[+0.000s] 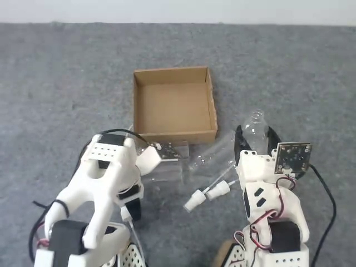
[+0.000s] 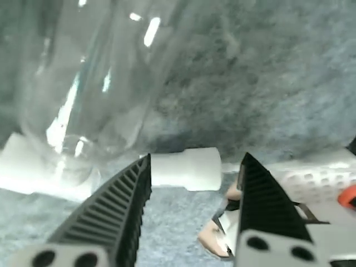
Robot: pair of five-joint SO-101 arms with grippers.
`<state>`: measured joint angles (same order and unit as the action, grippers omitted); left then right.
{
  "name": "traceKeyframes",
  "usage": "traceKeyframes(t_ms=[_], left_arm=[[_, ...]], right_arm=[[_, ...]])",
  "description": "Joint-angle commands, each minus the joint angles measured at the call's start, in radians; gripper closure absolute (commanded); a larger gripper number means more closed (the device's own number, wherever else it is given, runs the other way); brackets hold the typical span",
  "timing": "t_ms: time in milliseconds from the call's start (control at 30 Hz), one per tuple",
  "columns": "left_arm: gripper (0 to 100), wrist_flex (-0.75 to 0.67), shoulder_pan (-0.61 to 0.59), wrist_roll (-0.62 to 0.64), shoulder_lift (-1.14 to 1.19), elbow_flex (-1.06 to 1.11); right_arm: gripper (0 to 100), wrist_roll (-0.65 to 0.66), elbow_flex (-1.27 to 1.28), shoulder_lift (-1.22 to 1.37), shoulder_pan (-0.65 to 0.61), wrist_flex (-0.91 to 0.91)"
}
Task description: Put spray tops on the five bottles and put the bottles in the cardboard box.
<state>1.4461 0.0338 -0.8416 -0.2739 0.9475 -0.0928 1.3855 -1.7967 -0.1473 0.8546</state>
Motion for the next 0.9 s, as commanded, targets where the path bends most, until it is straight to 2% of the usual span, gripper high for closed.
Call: traceKeyframes(t_ms=[0,133,467,867], left_arm=[[76,-0.025,-0.046,-0.021,0.003,-0.005],[78,-0.080,-0.109,-0.031,0.005,-0.002],[78,-0.080,-0.250,-0.132,-0.003,-0.008],[78,-0.121,-0.560,-0.301,0.002,-0.134]], right_arm=[[96.1,-0.008,-0.011,-0.019,-0.004,-0.030],[96.1,-0.008,-0.011,-0.019,-0.004,-0.030],[96.1,-0.008,-0.011,-0.019,-0.004,-0.030],[96.1,-0.008,-0.011,-0.019,-0.004,-0.031]])
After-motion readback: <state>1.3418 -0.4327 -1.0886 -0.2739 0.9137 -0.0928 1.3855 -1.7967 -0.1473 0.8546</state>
